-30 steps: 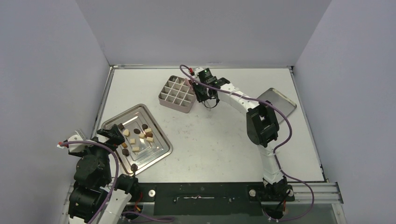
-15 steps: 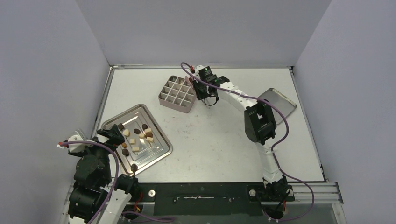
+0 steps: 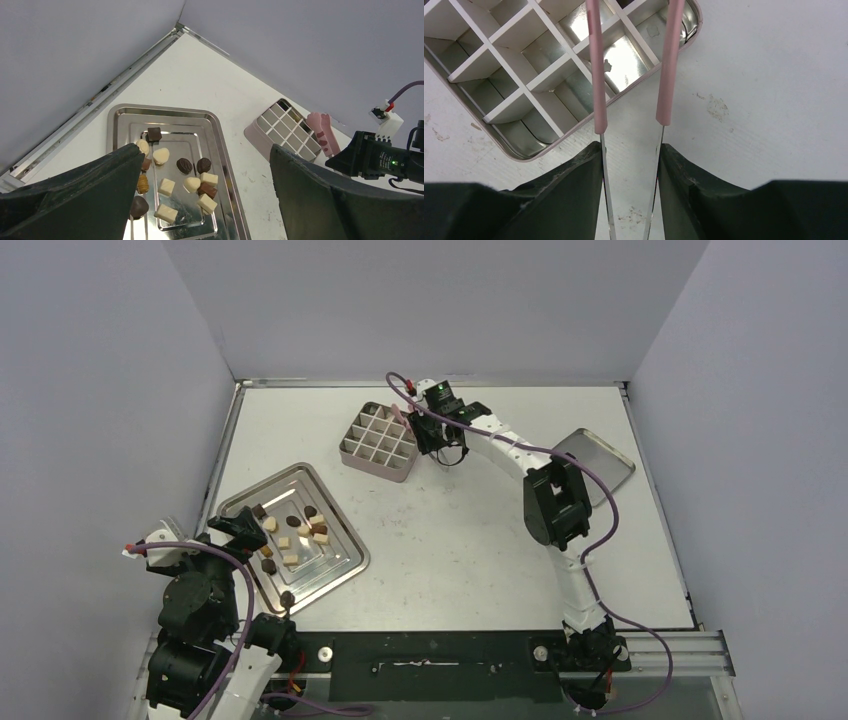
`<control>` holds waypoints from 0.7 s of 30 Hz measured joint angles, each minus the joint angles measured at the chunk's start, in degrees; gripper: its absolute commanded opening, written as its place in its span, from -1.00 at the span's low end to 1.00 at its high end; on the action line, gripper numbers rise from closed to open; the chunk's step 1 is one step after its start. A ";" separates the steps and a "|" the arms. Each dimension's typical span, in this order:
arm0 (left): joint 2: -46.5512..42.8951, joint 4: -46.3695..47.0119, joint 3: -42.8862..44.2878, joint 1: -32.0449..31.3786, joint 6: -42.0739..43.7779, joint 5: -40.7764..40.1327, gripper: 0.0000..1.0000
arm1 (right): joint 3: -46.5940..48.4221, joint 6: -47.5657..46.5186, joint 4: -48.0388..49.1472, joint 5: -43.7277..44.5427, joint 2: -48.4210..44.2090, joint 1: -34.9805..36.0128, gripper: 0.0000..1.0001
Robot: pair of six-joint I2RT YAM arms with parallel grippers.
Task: Pack the chocolate
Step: Place the fake chocolate in the packing box, then adjust the fake chocolate on the plate.
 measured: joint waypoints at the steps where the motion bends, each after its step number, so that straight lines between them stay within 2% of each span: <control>1: 0.00 -0.02 0.00 0.00 0.00 -0.02 0.95 | 0.11 0.00 -0.09 0.02 0.00 0.04 -0.18; 11: 0.00 -0.02 0.00 0.00 -0.02 -0.02 0.95 | -0.42 -0.48 -0.76 0.61 -1.60 3.10 -0.18; 21: 0.00 -0.04 0.00 0.00 -0.04 -0.07 0.95 | -8.76 -1.57 -0.50 0.55 -11.82 11.74 -0.17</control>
